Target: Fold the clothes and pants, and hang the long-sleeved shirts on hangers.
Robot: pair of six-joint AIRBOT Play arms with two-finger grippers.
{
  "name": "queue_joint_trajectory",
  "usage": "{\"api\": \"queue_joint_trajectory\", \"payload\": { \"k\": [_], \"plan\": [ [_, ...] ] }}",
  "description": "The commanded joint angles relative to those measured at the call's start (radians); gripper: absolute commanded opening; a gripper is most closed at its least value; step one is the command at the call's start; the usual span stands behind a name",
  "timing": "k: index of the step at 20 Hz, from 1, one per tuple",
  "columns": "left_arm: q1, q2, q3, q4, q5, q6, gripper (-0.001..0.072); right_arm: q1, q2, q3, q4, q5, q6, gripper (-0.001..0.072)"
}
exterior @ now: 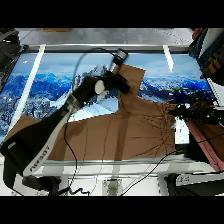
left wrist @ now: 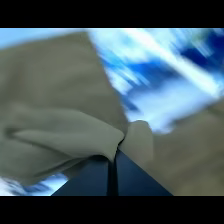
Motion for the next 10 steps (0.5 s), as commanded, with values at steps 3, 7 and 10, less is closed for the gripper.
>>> {"api": "queue_joint_trajectory", "payload": {
  "k": [3,7,10],
  "plan": [
    [-0.286,0.019,0.001,0.000,-0.338,0.048,0.0015,0.001,0.010,0.001,0.008,0.032,0.000,0.0032],
    [-0.436,0.019,0.001,-0.090,-0.409,0.049,0.0015,0.001,0.010,0.001,0.004,0.027,0.000,0.0032],
    [-0.463,0.021,0.001,-0.157,-0.412,0.049,0.0140,0.001,0.010,0.001,0.003,0.018,0.000,0.0032]
  ]
}}
